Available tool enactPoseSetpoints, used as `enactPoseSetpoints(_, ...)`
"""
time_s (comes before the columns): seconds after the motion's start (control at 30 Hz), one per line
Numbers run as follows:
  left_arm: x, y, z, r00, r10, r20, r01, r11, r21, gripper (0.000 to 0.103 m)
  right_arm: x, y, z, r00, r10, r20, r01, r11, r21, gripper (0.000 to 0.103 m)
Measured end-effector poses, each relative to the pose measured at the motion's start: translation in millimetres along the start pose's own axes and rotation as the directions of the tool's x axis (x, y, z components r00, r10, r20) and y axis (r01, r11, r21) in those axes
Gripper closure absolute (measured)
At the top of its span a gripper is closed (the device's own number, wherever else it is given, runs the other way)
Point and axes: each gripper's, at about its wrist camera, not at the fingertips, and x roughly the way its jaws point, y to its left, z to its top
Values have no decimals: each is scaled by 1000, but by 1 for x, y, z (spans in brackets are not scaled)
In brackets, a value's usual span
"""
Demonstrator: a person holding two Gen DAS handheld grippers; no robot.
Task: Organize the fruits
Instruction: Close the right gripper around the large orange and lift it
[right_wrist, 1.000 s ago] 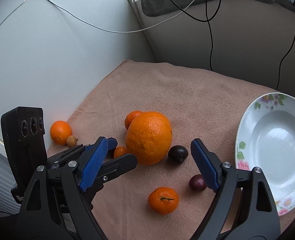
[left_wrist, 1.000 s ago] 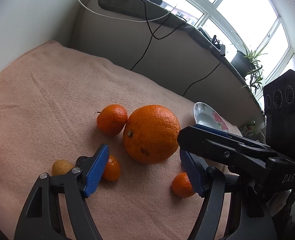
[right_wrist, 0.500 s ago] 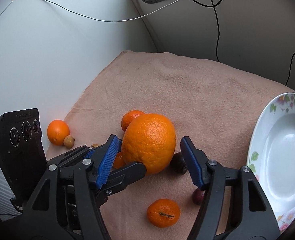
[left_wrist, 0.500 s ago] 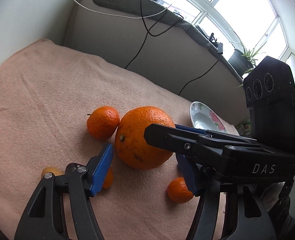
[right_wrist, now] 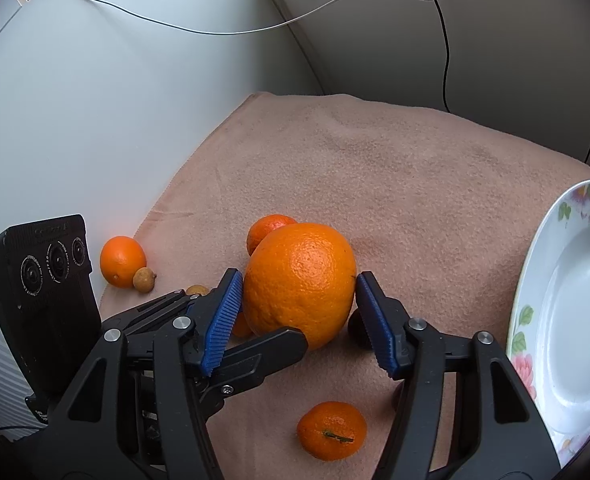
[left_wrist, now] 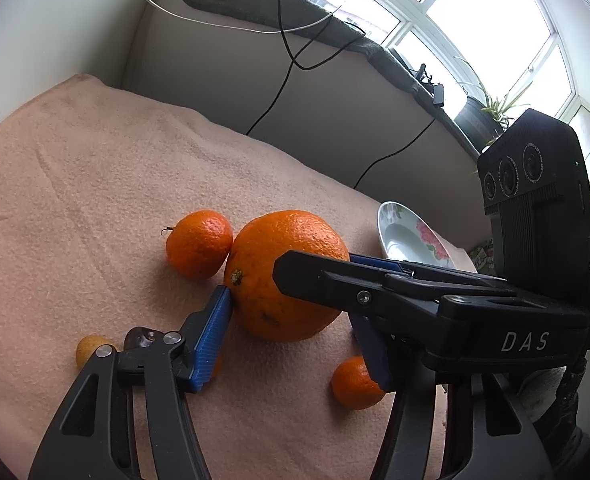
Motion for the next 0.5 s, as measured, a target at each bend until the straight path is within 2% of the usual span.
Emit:
enactPoseSetpoints(0.27,-9,-7,0,1000,-5,23,5,1000,21,45,-14,5,-2,1000,-3,31,4,1000,-13,42)
enactPoseSetpoints(0.5,-15,-28,3,999,-17,42,15,998,63,45,-39,6,-6,997,-11,75,12,1000,-15,42)
